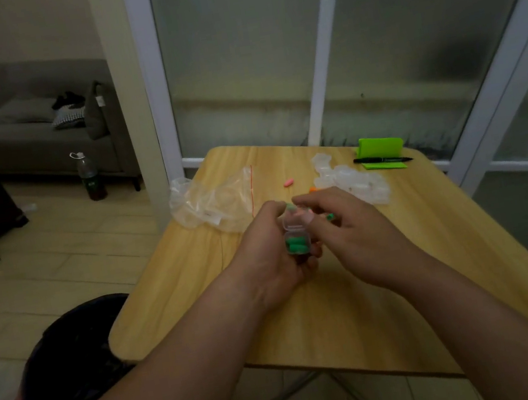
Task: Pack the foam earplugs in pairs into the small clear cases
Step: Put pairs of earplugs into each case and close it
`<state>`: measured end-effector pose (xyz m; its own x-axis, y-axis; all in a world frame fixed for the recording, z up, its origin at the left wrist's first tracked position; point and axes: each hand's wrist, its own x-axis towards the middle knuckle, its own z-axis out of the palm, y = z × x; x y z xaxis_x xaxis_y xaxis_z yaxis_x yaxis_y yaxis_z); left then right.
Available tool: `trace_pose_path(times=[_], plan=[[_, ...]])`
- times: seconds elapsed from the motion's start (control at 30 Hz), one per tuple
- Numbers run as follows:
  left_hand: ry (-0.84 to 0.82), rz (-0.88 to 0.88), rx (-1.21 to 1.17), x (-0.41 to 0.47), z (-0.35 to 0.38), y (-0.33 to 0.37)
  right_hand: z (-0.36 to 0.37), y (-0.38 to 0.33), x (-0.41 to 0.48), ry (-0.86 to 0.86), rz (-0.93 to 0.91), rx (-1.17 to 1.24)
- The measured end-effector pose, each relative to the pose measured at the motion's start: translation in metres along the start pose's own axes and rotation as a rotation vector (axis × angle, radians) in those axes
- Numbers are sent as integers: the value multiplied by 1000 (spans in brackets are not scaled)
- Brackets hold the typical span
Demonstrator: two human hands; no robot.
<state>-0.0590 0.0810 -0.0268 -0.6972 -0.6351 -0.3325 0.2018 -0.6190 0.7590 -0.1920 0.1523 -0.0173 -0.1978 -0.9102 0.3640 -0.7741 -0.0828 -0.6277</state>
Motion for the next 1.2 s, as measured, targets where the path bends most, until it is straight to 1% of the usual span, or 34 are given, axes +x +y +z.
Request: trace_pose_path(times=[0.13,0.2,0.27,0.33,0.43,0.53,0.67,0.77,0.9,1.07,1.13,1.2], plan=[[-4,4,-118,6,-2,1,0,-3,-7,-31,-47,28],[-31,16,-186,6,-2,3,1,-4,-12,-80,-59,-10],[-24,48,-210,6,-2,4,3,-3,-14,-89,-69,-74],[-48,67,-177,6,-3,1,3,-4,-15,-57,-70,-87],[-103,58,-85,2,-2,-3,-1,-4,-16,-17,-54,-7],[-103,81,-1,-4,5,-6,-8,1,-17,8,-45,28],[-108,77,67,-4,10,-10,-15,13,-21,-27,-26,-42],[-104,97,93,0,14,-13,-17,19,-25,-39,-31,-38],[-117,127,120,5,23,-20,-21,26,-28,-17,-43,-91],[-156,91,142,10,36,-26,-35,39,-31,-25,-23,-105],[-138,91,147,11,41,-26,-45,48,-32,-23,18,-87],[-41,139,104,15,44,-21,-58,64,-30,55,102,-72]])
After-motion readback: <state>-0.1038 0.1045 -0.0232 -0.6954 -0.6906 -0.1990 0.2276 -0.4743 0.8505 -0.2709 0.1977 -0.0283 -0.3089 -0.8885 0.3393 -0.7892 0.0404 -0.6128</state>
